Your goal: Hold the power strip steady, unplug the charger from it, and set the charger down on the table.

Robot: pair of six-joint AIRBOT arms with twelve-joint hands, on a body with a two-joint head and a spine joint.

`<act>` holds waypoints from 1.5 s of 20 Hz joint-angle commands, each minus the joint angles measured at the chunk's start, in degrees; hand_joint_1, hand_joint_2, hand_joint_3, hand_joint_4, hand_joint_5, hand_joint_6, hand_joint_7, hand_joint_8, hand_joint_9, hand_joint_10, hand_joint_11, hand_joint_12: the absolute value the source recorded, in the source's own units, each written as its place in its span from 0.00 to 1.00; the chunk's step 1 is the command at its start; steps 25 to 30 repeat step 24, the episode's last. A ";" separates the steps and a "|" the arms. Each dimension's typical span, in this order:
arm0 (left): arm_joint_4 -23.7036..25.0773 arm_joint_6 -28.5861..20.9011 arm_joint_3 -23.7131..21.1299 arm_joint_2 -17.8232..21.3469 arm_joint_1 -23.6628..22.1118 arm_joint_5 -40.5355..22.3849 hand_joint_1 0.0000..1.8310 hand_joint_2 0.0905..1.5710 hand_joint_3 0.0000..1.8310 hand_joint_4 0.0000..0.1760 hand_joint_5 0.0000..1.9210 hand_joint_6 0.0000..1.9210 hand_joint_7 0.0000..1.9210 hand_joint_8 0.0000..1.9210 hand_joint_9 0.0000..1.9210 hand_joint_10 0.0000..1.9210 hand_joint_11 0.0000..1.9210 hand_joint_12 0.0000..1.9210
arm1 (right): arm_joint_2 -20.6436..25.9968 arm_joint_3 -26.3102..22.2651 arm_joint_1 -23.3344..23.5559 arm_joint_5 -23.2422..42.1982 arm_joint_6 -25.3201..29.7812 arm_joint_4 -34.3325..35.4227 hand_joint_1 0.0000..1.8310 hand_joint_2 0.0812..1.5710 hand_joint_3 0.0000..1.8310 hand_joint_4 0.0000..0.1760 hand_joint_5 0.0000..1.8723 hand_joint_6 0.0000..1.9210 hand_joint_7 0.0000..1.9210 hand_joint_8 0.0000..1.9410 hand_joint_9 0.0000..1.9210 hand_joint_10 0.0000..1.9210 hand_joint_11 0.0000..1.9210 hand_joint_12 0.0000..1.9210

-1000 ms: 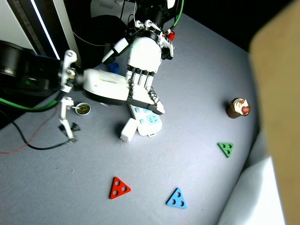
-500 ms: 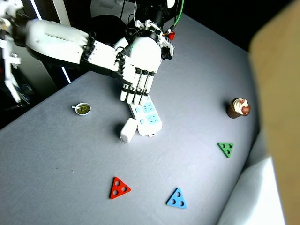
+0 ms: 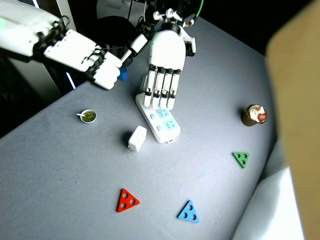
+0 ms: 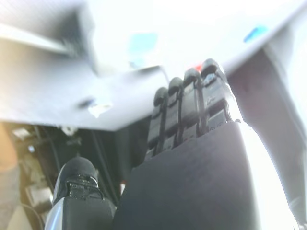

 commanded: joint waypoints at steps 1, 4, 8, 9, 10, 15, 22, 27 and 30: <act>-0.63 -0.67 -0.36 0.79 -1.15 -4.68 0.00 0.65 0.00 0.00 0.04 0.00 0.05 0.00 0.03 0.00 0.02 0.01 | 0.76 -0.17 1.24 -5.46 0.62 -1.68 0.25 0.53 0.00 0.00 0.08 0.00 0.09 0.00 0.10 0.00 0.06 0.09; -0.63 -2.32 -1.56 2.40 -1.99 -5.02 0.00 0.65 0.00 0.00 0.04 0.00 0.04 0.00 0.03 0.00 0.02 0.00 | 2.14 -0.21 1.73 -2.31 1.59 -1.68 0.22 0.56 0.00 0.00 0.06 0.00 0.08 0.00 0.09 0.00 0.06 0.07; -0.65 -2.84 -2.89 3.19 -2.52 -4.96 0.00 0.67 0.01 0.00 0.03 0.00 0.04 0.00 0.03 0.00 0.02 0.01 | 2.80 1.14 3.22 -1.90 10.30 -1.69 0.22 0.57 0.00 0.00 0.03 0.00 0.08 0.00 0.08 0.00 0.05 0.06; -0.66 -2.84 -3.07 3.22 -2.54 -5.08 0.00 0.67 0.01 0.00 0.03 0.00 0.04 0.00 0.03 0.00 0.02 0.00 | 2.80 1.60 3.70 -2.26 12.71 -1.70 0.24 0.58 0.00 0.00 0.03 0.00 0.07 0.00 0.08 0.00 0.04 0.06; -0.66 -2.89 -3.09 3.22 -2.60 -5.19 0.00 0.66 0.00 0.00 0.03 0.00 0.04 0.00 0.03 0.00 0.02 0.01 | 2.80 1.74 3.79 -2.38 12.86 -1.76 0.24 0.58 0.00 0.00 0.03 0.00 0.08 0.00 0.08 0.00 0.05 0.06; -0.64 -2.95 -2.57 3.09 -4.29 -4.95 0.00 0.67 0.00 0.00 0.04 0.00 0.05 0.00 0.04 0.00 0.03 0.01 | 2.48 1.64 3.66 -3.19 12.35 -3.44 0.24 0.59 0.00 0.00 0.04 0.00 0.09 0.00 0.09 0.00 0.06 0.06; -0.63 -2.95 -2.06 3.70 -5.78 -4.86 0.00 0.67 0.00 0.00 0.04 0.00 0.05 0.00 0.02 0.00 0.02 0.01 | 2.35 1.00 3.58 -3.73 11.76 -3.78 0.24 0.59 0.00 0.00 0.05 0.00 0.10 0.00 0.10 0.00 0.06 0.05; -0.53 -2.94 -1.82 3.75 -6.16 -4.84 0.00 0.66 0.00 0.00 0.04 0.00 0.05 0.00 0.02 0.00 0.02 0.01 | 2.25 0.80 3.57 -3.83 11.13 -3.80 0.24 0.59 0.00 0.00 0.05 0.00 0.10 0.00 0.10 0.00 0.07 0.05; -0.53 -2.94 -1.82 3.75 -6.16 -4.84 0.00 0.66 0.00 0.00 0.04 0.00 0.05 0.00 0.02 0.00 0.02 0.01 | 2.25 0.80 3.57 -3.83 11.13 -3.80 0.24 0.59 0.00 0.00 0.05 0.00 0.10 0.00 0.10 0.00 0.07 0.05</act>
